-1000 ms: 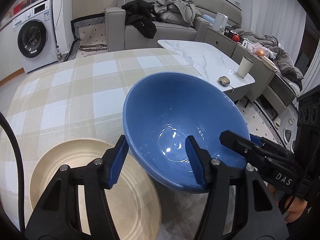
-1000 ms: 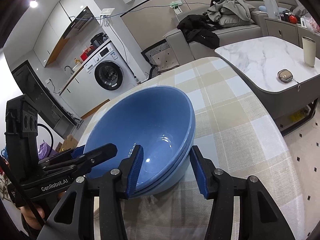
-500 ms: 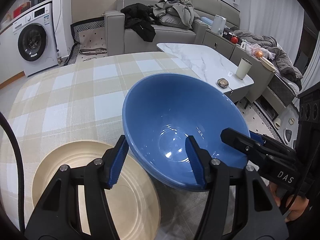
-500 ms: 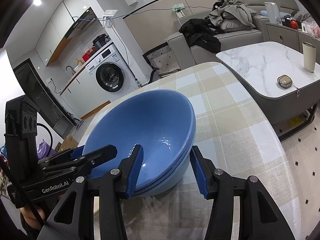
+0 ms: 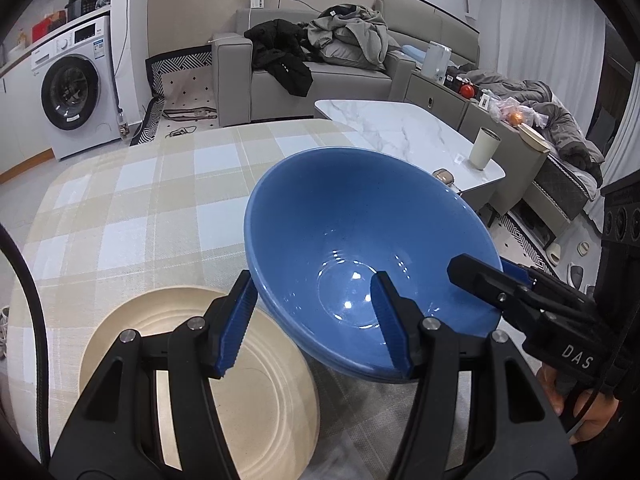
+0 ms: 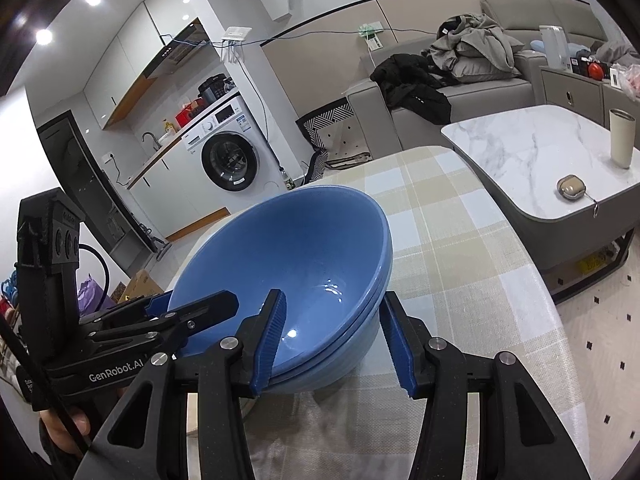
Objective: Organize plates and bowls
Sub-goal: 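Lift and carry the bowl stack with both tools over the cream plate stack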
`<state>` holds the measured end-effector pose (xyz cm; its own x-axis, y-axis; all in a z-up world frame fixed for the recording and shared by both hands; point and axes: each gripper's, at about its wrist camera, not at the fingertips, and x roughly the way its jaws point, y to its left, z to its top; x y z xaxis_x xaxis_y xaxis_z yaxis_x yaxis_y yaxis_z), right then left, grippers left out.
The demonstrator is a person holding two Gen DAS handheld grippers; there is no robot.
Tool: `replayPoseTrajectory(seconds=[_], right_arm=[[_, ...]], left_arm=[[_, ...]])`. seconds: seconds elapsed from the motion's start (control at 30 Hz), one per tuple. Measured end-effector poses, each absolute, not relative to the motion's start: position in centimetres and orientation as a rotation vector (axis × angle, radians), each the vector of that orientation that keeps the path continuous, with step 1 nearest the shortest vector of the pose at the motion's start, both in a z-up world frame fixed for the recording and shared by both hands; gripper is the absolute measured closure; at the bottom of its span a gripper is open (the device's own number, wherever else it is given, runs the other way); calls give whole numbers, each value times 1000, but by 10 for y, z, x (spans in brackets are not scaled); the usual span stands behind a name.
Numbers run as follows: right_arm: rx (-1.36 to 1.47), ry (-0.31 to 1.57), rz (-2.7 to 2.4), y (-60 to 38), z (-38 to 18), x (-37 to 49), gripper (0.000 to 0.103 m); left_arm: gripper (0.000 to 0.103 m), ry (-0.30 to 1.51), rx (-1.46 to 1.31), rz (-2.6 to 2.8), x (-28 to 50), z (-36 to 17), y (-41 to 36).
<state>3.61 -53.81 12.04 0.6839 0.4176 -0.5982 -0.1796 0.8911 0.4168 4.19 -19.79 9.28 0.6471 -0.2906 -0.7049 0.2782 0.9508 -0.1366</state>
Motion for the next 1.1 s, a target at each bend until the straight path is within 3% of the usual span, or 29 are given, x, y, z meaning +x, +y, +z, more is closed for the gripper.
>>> replayPoseTrajectory(seconds=[1.1], right_arm=[[237,626,499,-469,175,-6,53]], left_arm=[[47,668,-63,-194,-63,172,-116]])
